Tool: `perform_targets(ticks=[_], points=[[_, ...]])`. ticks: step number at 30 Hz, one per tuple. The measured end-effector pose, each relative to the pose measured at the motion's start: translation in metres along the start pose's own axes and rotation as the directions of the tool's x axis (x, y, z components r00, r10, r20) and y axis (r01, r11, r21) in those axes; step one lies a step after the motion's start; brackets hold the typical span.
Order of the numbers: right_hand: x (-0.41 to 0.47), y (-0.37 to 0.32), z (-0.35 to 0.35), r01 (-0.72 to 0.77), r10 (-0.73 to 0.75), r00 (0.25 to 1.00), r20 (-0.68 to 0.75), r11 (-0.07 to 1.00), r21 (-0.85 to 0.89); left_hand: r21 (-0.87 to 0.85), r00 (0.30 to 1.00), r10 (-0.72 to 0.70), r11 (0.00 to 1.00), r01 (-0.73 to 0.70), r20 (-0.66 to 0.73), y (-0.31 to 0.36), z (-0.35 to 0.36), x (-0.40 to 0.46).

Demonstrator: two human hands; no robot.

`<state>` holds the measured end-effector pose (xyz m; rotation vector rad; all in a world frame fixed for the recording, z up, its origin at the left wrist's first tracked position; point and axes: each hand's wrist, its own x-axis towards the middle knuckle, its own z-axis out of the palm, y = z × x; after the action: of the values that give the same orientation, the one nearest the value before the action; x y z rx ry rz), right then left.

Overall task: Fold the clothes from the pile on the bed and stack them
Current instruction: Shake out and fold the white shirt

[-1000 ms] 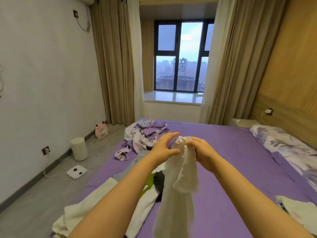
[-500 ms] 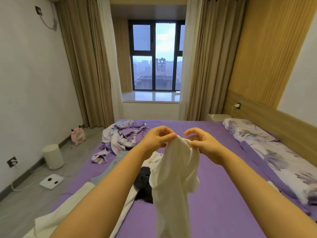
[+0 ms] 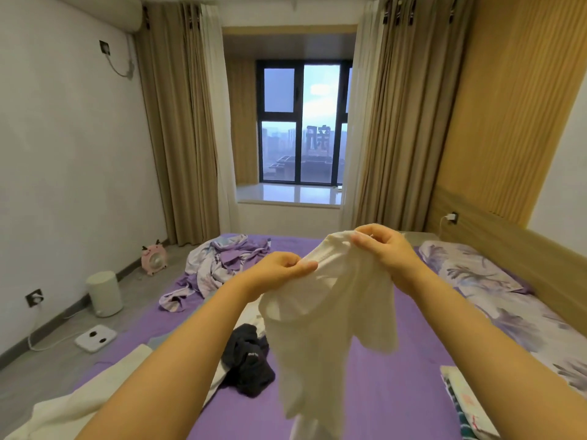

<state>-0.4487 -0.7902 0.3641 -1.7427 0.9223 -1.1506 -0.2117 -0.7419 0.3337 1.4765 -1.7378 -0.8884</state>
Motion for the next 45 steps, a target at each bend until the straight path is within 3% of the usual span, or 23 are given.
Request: perform_targets(ticks=[6,11,14,18,24,27,31,37,45], points=[[0.018,0.024,-0.08,-0.074,0.074,0.997,-0.004,0.982,-0.176,-0.045,0.986,-0.119,0.991,0.125,0.114,-0.024,0.015,0.003],[0.009,0.039,-0.125,-0.18,0.289,0.908,0.302,0.922,-0.342,-0.071,0.988,-0.154,0.985,0.155,0.02,-0.02,0.035,0.012],[-0.001,0.047,-0.14,-0.205,0.327,0.873,0.362,0.919,-0.337,-0.039,0.99,-0.137,0.99,0.135,-0.038,-0.013,0.054,0.022],[-0.012,0.063,-0.157,-0.221,0.32,0.899,0.298,0.921,-0.321,-0.009,0.996,-0.086,0.996,0.085,-0.036,0.0,0.067,0.033],[-0.023,0.097,-0.169,-0.208,0.238,0.967,0.091,0.943,-0.259,-0.215,0.949,-0.131,0.956,0.198,0.288,0.02,0.054,0.032],[-0.024,0.103,-0.165,-0.196,0.198,0.98,-0.007,0.963,-0.187,-0.252,0.925,-0.099,0.947,0.201,0.367,0.026,0.053,0.03],[-0.024,0.101,-0.163,-0.162,0.155,0.986,-0.063,0.977,-0.139,-0.177,0.954,-0.096,0.973,0.151,0.285,0.027,0.06,0.03],[-0.023,0.094,-0.167,-0.176,0.164,0.982,-0.09,0.973,-0.151,-0.174,0.999,-0.007,0.985,0.014,0.039,0.017,0.066,0.032],[-0.021,0.076,-0.166,-0.124,0.113,0.989,-0.098,0.986,-0.113,-0.527,0.981,-0.017,0.845,-0.091,-0.195,0.016,0.072,0.031]])
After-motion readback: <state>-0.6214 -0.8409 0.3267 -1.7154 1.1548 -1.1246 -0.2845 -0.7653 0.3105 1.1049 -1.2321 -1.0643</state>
